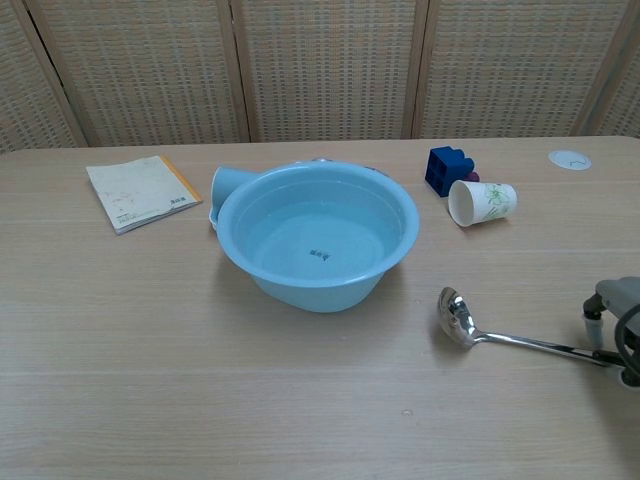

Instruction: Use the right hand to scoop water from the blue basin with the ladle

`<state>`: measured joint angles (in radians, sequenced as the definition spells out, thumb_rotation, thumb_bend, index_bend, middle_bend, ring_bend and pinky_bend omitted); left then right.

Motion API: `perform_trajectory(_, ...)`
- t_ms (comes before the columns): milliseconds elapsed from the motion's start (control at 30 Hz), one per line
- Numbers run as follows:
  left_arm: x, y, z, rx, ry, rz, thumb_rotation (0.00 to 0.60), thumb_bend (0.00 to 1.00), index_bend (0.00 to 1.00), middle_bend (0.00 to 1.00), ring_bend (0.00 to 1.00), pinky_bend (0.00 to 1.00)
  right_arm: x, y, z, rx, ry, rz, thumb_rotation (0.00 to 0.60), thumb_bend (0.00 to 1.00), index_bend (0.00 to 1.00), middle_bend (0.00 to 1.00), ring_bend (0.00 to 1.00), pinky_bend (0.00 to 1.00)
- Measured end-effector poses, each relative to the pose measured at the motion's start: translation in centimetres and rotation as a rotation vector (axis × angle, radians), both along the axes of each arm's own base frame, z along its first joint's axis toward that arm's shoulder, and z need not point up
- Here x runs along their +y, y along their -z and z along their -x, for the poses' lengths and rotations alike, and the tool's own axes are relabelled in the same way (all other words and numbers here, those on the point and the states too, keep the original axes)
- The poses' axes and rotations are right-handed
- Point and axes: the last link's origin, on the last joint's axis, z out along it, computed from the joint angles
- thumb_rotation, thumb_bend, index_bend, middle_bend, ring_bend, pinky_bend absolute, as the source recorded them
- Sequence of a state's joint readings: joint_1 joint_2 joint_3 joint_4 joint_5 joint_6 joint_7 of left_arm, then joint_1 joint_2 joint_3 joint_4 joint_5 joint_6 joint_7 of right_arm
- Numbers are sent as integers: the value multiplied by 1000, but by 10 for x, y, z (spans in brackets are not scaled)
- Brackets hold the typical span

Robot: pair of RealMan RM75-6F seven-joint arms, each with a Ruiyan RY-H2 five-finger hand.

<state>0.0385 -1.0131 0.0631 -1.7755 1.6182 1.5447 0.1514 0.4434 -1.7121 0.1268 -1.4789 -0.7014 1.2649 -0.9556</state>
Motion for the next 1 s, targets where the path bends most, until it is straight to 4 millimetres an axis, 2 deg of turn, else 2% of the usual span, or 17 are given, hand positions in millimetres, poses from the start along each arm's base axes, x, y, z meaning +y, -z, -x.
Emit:
perform_trajectory(533, 0, 1, 1, 2, -4, 3, 600, 0, 0, 0, 0, 0, -2, 1, 3, 11, 46, -29, 600, 346, 494, 1000, 966, 1000)
perform_trajectory(667, 1, 1, 1, 1, -5, 4, 600, 0, 0, 0, 0, 0, -2, 1, 4, 18, 56, -39, 600, 401, 510, 1000, 966, 1000)
perform_trajectory(867, 1, 1, 1, -1, -6, 5, 600, 0, 0, 0, 0, 0, -3, 0, 5, 22, 64, -53, 600, 457, 624, 1000, 966, 1000)
perform_trajectory(1000, 1, 1, 1, 0, -6, 7, 600, 0, 0, 0, 0, 0, -3, 0, 5, 19, 60, -49, 600, 562, 682, 1000, 966, 1000)
